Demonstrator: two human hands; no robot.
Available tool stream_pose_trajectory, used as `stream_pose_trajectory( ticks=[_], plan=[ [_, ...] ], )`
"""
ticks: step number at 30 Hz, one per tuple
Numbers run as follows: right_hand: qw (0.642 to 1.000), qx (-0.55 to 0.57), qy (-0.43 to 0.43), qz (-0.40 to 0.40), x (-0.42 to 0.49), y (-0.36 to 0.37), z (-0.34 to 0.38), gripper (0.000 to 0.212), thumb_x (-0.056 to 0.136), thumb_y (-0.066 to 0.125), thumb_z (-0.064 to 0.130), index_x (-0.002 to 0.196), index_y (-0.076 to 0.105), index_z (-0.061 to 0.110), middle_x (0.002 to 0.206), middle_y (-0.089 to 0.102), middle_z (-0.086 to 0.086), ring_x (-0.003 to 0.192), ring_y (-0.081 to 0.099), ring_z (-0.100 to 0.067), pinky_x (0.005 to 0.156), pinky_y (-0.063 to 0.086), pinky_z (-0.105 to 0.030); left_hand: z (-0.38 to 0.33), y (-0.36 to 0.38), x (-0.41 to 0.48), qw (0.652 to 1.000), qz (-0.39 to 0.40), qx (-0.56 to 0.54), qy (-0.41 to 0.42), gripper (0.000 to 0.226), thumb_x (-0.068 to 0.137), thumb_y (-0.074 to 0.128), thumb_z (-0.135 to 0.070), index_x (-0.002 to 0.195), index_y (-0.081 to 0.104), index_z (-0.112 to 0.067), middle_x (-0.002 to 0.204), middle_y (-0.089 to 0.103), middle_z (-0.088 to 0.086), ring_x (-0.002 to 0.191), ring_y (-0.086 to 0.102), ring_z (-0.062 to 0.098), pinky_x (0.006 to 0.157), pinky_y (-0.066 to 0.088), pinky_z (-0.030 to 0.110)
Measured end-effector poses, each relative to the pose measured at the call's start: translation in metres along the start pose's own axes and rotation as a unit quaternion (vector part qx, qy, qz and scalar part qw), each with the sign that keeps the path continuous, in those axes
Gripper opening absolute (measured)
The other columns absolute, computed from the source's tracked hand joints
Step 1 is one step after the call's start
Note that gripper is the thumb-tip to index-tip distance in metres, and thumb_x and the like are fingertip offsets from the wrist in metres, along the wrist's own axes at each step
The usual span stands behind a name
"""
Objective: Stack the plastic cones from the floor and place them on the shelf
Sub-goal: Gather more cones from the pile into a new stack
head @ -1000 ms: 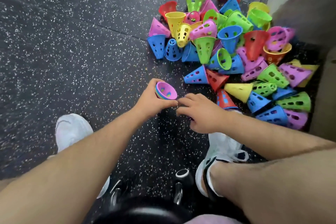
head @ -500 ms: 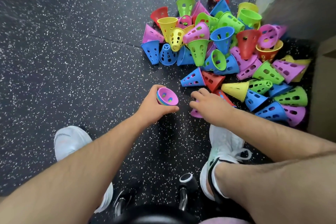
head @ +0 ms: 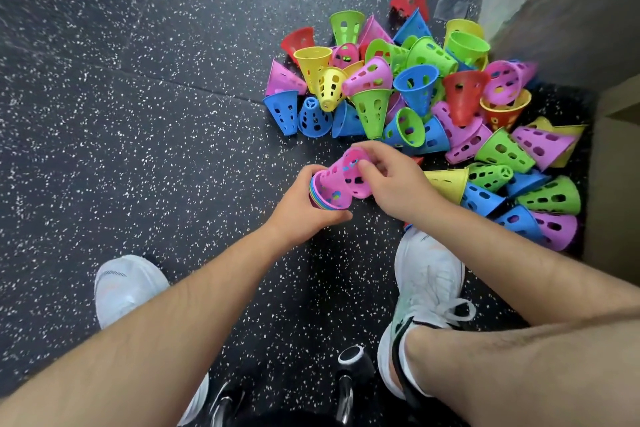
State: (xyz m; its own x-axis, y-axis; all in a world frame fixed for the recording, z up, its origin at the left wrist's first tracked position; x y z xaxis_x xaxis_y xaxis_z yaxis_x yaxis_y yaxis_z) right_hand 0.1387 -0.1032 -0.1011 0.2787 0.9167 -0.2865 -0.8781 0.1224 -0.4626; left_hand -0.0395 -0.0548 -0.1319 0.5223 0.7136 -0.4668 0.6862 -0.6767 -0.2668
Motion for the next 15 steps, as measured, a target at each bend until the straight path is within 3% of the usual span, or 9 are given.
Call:
stream_pose_trajectory(
  ticks=[2, 5, 9, 12, 15],
  plan=[
    [0.997, -0.076, -0.012, 0.016, -0.002, 0.005, -0.004, 0.030, 0.103, 0.049, 0.033, 0.128, 0.064, 0.028, 0.117, 0.063, 0.004, 0.116, 0.052, -0.014, 0.107, 0.038, -0.033, -0.004, 0.004, 0.001, 1.000, 0.003, -0.006, 0.009, 0.071, 0.068, 0.095, -0.011, 0.123, 0.052, -0.024, 0.109, 0.067, -0.007, 0.088, 0.063, 0.000, 0.081, 0.054, 0.021],
    [0.988, -0.143, 0.006, 0.066, -0.009, 0.010, -0.010, 0.045, 0.104, 0.040, 0.048, 0.143, 0.052, 0.030, 0.128, 0.055, 0.002, 0.125, 0.038, -0.021, 0.109, 0.024, -0.027, -0.010, 0.012, 0.000, 1.000, 0.016, -0.004, 0.021, 0.073, 0.066, 0.096, -0.013, 0.124, 0.053, -0.026, 0.109, 0.068, -0.009, 0.091, 0.064, 0.001, 0.085, 0.054, 0.022],
    [0.966, -0.236, -0.013, 0.104, -0.020, 0.011, -0.014, 0.063, 0.099, 0.036, 0.061, 0.153, 0.036, 0.028, 0.134, 0.050, 0.003, 0.124, 0.036, -0.022, 0.111, 0.030, -0.039, -0.016, 0.026, -0.002, 0.999, 0.030, -0.022, 0.026, 0.071, 0.065, 0.093, -0.010, 0.124, 0.053, -0.017, 0.102, 0.068, -0.007, 0.081, 0.062, 0.001, 0.078, 0.054, 0.021],
    [0.972, -0.227, -0.038, 0.050, -0.023, 0.004, -0.019, 0.067, 0.096, 0.036, 0.065, 0.145, 0.048, 0.021, 0.129, 0.054, 0.003, 0.119, 0.042, -0.021, 0.107, 0.036, -0.041, -0.018, 0.032, -0.002, 0.999, 0.021, -0.017, 0.024, 0.073, 0.060, 0.093, -0.025, 0.122, 0.054, -0.023, 0.103, 0.069, -0.011, 0.085, 0.065, 0.001, 0.082, 0.056, 0.025],
    [0.973, -0.219, -0.056, -0.056, -0.019, -0.006, -0.024, 0.050, 0.096, 0.051, 0.051, 0.129, 0.058, 0.014, 0.115, 0.057, 0.000, 0.109, 0.047, -0.021, 0.098, 0.042, -0.038, -0.015, 0.031, 0.002, 1.000, -0.001, -0.007, 0.017, 0.071, 0.066, 0.096, -0.020, 0.122, 0.053, -0.027, 0.108, 0.069, -0.011, 0.092, 0.066, 0.002, 0.087, 0.056, 0.029]
  ],
)
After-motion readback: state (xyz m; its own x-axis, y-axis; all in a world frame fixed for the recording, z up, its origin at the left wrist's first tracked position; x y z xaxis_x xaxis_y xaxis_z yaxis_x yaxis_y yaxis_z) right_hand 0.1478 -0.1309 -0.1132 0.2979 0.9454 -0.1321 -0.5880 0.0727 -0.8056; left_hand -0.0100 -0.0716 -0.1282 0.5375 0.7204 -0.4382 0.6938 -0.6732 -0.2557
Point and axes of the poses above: each hand's wrist, its own x-axis towards the middle knuckle, its own y-axis out of the palm, z = x × y, the point moved 3 cm from there along x, towards the middle knuckle
